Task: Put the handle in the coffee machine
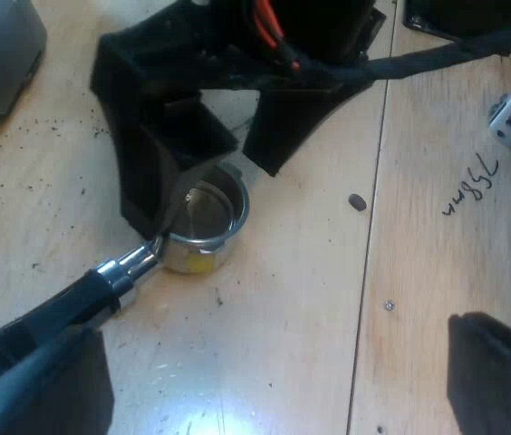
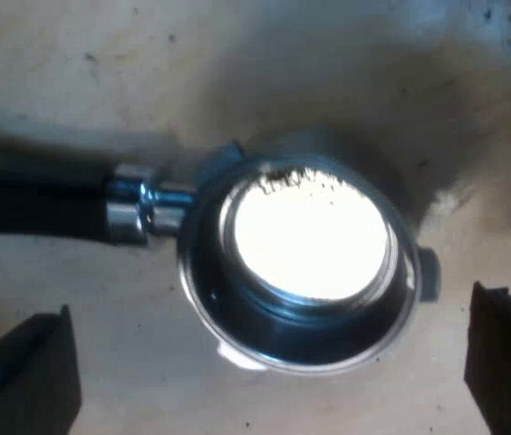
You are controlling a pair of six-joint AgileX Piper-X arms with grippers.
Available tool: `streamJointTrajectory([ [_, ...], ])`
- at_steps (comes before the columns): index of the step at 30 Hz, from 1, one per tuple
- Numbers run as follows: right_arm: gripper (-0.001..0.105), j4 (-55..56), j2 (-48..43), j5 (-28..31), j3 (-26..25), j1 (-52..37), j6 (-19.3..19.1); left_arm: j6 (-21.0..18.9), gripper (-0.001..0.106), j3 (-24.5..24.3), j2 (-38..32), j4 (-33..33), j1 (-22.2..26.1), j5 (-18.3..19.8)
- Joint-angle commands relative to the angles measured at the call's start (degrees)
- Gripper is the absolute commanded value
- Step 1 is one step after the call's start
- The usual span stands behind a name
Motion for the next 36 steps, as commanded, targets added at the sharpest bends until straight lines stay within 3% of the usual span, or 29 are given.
streamJointTrajectory([
  [1, 0.088, 0.86, 0.76, 0.08, -0.51, -1.01, -0.75, -0.04, 0.078, -0.43, -0.25, -0.21, -0.19, 0.79],
  [12, 0.088, -0.78, 5.33, -3.66, -0.51, -2.38, -2.38, -0.04, 0.078, -0.43, -0.25, -0.21, -0.19, 0.79],
  [20, 0.088, -0.83, 6.04, -2.52, -0.51, -2.53, -3.80, -0.04, 0.078, -0.43, -0.25, -0.21, -0.19, 0.79],
  [27, 0.088, -0.70, 6.04, -1.76, -0.51, -2.53, -7.90, -0.04, 0.078, -0.43, -0.25, -0.21, -0.19, 0.79],
  [36, 0.088, -2.18, 8.33, -2.92, -0.51, -2.53, -7.98, -0.04, 0.078, -0.43, -0.25, -0.21, -0.19, 0.79],
])
